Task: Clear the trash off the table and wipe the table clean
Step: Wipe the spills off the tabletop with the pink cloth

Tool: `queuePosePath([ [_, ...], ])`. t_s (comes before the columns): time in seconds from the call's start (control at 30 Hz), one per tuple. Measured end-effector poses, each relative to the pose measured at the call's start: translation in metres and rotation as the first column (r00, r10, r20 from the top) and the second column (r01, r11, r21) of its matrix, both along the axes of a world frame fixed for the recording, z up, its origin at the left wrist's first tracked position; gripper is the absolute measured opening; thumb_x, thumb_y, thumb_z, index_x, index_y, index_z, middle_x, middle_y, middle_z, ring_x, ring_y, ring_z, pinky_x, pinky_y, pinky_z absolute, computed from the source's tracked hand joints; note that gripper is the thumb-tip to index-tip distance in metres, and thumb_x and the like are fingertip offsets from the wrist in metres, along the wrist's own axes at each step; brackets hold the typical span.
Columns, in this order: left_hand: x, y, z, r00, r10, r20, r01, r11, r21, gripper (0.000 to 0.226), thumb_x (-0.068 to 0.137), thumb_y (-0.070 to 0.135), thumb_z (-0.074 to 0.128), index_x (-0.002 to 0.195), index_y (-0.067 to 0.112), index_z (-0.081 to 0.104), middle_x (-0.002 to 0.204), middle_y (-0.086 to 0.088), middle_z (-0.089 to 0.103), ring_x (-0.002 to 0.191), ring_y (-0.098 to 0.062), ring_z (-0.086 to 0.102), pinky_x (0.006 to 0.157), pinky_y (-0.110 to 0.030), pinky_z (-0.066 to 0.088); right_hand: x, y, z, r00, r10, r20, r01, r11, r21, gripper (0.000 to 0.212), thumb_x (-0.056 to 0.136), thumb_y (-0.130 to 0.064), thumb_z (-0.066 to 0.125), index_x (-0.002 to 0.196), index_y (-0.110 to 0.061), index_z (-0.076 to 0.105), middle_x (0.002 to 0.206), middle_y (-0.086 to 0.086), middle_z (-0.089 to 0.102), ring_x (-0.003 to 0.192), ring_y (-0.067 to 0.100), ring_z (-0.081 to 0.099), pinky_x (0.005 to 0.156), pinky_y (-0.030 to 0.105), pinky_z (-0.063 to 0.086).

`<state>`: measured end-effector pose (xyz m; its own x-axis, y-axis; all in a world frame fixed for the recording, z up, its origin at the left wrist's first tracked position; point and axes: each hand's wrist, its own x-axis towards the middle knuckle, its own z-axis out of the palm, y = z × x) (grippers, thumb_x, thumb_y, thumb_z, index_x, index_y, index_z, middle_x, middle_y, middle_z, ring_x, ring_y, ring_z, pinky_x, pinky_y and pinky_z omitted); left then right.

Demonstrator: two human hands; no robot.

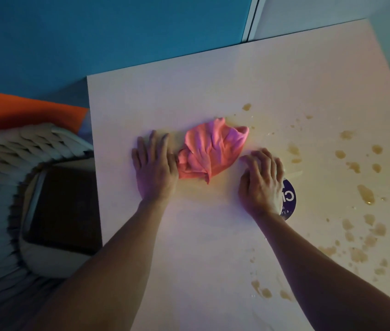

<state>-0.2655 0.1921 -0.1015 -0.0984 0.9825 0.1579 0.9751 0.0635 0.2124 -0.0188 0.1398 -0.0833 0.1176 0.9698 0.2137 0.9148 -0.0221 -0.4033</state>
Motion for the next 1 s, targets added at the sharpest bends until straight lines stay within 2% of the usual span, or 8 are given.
queuePosePath([
  [0.2, 0.007, 0.000, 0.000, 0.999, 0.033, -0.025, -0.033, 0.999, 0.010, 0.044, 0.101, 0.033, 0.043, 0.143, 0.026, 0.053, 0.157, -0.004, 0.043, 0.145, -0.038, 0.036, 0.118, -0.052, 0.027, 0.005, 0.000, -0.001, 1.000, 0.020, 0.011, -0.020, 1.000, 0.004, 0.036, 0.083, -0.014, 0.054, 0.117, -0.011, 0.066, 0.129, 0.013, 0.057, 0.134, 0.035, 0.045, 0.113, 0.053, 0.030],
  [0.37, 0.002, -0.001, 0.000, 0.999, 0.038, 0.003, -0.038, 0.999, 0.026, 0.043, 0.100, 0.032, 0.046, 0.142, 0.027, 0.055, 0.156, -0.003, 0.045, 0.145, -0.036, 0.037, 0.117, -0.051, 0.028, -0.001, -0.003, 0.004, 0.974, -0.050, -0.222, 0.063, 0.997, 0.054, 0.038, 0.085, -0.024, 0.058, 0.119, -0.008, 0.062, 0.126, 0.009, 0.059, 0.129, 0.029, 0.049, 0.106, 0.057, 0.036],
  [0.43, 0.002, -0.001, 0.001, 0.999, 0.044, 0.003, -0.044, 0.999, 0.017, 0.044, 0.099, 0.033, 0.044, 0.142, 0.028, 0.055, 0.156, -0.001, 0.044, 0.146, -0.035, 0.036, 0.118, -0.050, 0.027, -0.017, 0.003, 0.008, 0.972, -0.014, -0.235, 0.045, 0.991, 0.127, 0.035, 0.087, -0.022, 0.059, 0.118, -0.006, 0.062, 0.124, 0.012, 0.058, 0.130, 0.032, 0.048, 0.105, 0.059, 0.035],
  [0.53, -0.001, 0.000, 0.002, 0.999, 0.039, 0.003, -0.039, 0.999, -0.017, 0.046, 0.100, 0.036, 0.040, 0.143, 0.029, 0.052, 0.159, 0.001, 0.041, 0.149, -0.033, 0.032, 0.119, -0.049, 0.024, -0.062, 0.021, 0.016, 0.954, 0.222, -0.202, -0.178, 0.960, 0.216, 0.029, 0.089, -0.017, 0.061, 0.116, -0.009, 0.065, 0.122, 0.012, 0.061, 0.132, 0.034, 0.049, 0.111, 0.058, 0.031],
  [0.6, -0.003, -0.001, 0.002, 0.999, 0.043, 0.003, -0.043, 0.999, -0.021, 0.046, 0.099, 0.036, 0.041, 0.143, 0.029, 0.052, 0.159, 0.000, 0.041, 0.148, -0.033, 0.033, 0.119, -0.049, 0.026, -0.086, 0.036, 0.016, 0.923, 0.341, -0.179, -0.308, 0.933, 0.185, 0.030, 0.091, -0.020, 0.060, 0.119, -0.011, 0.067, 0.122, 0.010, 0.063, 0.130, 0.033, 0.051, 0.113, 0.055, 0.030],
  [0.8, -0.002, 0.000, -0.001, 0.998, 0.057, 0.023, -0.059, 0.996, 0.063, 0.041, 0.103, 0.034, 0.041, 0.140, 0.028, 0.058, 0.154, 0.001, 0.047, 0.145, -0.033, 0.039, 0.117, -0.049, 0.030, -0.073, 0.077, -0.006, 0.883, 0.452, 0.131, -0.454, 0.891, -0.010, 0.046, 0.100, -0.044, 0.042, 0.138, -0.023, 0.057, 0.146, 0.003, 0.051, 0.142, 0.030, 0.038, 0.116, 0.055, 0.022],
  [0.9, 0.001, 0.001, 0.000, 0.997, 0.072, 0.028, -0.073, 0.997, 0.033, 0.043, 0.104, 0.037, 0.037, 0.142, 0.028, 0.055, 0.156, 0.002, 0.045, 0.147, -0.032, 0.036, 0.119, -0.049, 0.027, -0.069, 0.092, -0.006, 0.878, 0.445, 0.177, -0.445, 0.895, -0.037, 0.050, 0.101, -0.049, 0.036, 0.141, -0.025, 0.053, 0.150, 0.002, 0.047, 0.144, 0.031, 0.034, 0.116, 0.057, 0.018],
  [1.0, 0.004, 0.000, 0.002, 0.997, 0.078, 0.024, -0.079, 0.997, 0.026, 0.044, 0.103, 0.036, 0.038, 0.143, 0.028, 0.054, 0.157, 0.003, 0.043, 0.148, -0.031, 0.034, 0.120, -0.049, 0.026, -0.074, 0.109, -0.009, 0.909, 0.382, 0.165, -0.381, 0.924, -0.040, 0.052, 0.100, -0.048, 0.039, 0.145, -0.024, 0.049, 0.151, 0.003, 0.046, 0.144, 0.033, 0.035, 0.115, 0.060, 0.019],
])
